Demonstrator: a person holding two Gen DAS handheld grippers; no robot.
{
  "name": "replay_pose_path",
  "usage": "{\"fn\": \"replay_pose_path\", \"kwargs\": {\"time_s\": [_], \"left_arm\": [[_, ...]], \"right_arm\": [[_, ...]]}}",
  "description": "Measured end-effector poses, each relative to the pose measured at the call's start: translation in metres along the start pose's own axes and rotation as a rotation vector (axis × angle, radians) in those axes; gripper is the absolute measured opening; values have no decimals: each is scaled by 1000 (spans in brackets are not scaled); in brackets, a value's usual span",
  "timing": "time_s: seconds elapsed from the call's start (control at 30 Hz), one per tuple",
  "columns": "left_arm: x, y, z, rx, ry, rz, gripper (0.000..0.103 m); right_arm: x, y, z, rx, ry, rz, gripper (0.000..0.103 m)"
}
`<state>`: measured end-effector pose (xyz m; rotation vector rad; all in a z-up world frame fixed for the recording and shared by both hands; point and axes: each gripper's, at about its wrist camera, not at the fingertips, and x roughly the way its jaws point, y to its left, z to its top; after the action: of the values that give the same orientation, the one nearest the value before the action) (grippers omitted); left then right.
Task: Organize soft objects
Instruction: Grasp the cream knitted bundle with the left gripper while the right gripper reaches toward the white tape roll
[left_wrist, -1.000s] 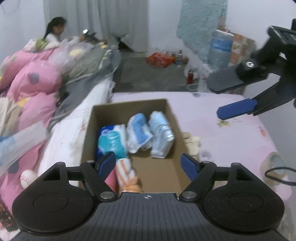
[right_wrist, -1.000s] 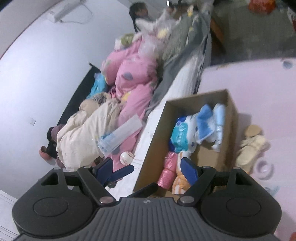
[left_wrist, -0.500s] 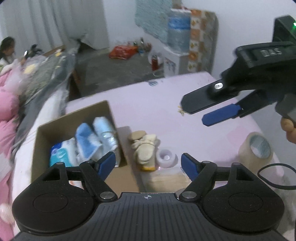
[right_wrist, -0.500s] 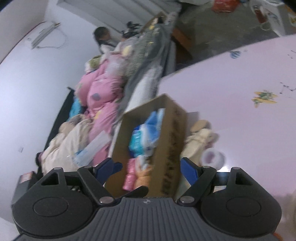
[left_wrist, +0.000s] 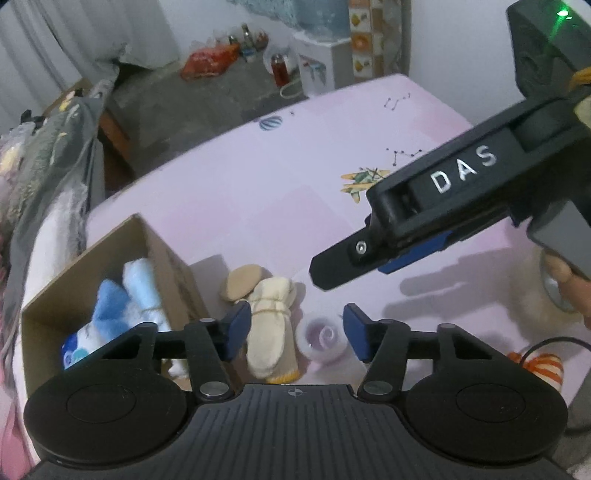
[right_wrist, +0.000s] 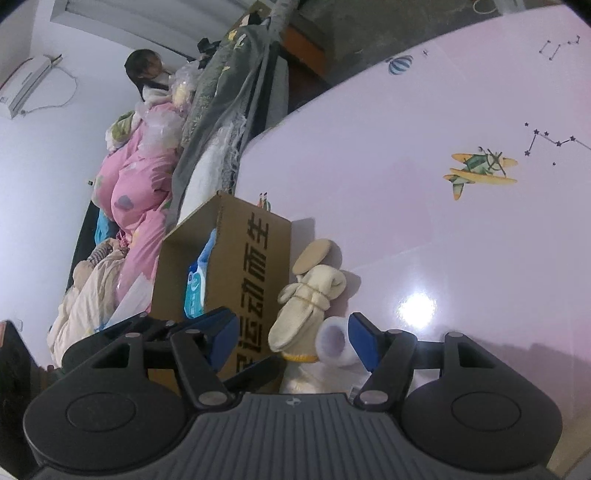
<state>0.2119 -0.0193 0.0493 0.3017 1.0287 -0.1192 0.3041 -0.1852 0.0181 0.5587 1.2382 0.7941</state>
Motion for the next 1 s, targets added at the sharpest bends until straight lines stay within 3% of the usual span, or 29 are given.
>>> {"fn": "replay_pose_path", "kwargs": {"time_s": [0.3, 0.6, 1.0], "left_arm": [[40, -1, 19, -5, 124, 44, 38], [69, -12, 22, 27, 254, 135, 37], [83, -12, 32, -3, 295, 186, 33]], "right_arm": [[-13, -38, 19, 90, -62, 30, 41], [-4, -52, 15, 96, -20, 57, 41], [-7, -62, 10, 101, -3, 116, 41]]}}
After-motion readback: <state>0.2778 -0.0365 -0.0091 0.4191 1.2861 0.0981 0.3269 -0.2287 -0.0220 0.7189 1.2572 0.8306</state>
